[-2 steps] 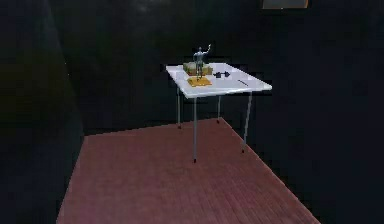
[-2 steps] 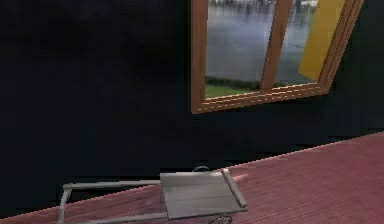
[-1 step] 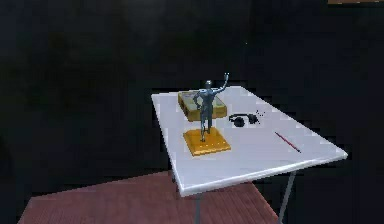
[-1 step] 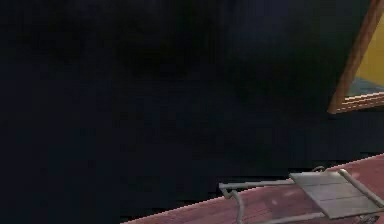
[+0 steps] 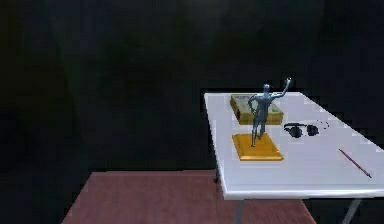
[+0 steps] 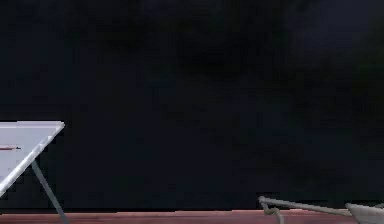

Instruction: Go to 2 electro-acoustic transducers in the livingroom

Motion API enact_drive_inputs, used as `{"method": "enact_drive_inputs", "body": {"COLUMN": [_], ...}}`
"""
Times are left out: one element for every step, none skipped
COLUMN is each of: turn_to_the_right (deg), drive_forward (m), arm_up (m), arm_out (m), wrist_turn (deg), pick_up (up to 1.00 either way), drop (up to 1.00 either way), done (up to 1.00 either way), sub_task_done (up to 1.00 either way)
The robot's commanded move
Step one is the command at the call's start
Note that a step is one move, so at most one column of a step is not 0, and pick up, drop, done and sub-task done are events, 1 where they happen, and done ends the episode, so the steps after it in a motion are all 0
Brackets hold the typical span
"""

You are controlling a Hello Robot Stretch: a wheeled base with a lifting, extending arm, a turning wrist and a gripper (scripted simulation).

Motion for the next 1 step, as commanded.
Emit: {"method": "enact_drive_inputs", "body": {"turn_to_the_right": [0.0], "drive_forward": [0.20], "arm_up": [0.00], "arm_out": [0.00], "wrist_turn": [0.0], "pick_up": [0.00], "drop": [0.00], "done": [0.00], "sub_task_done": [0.00]}}
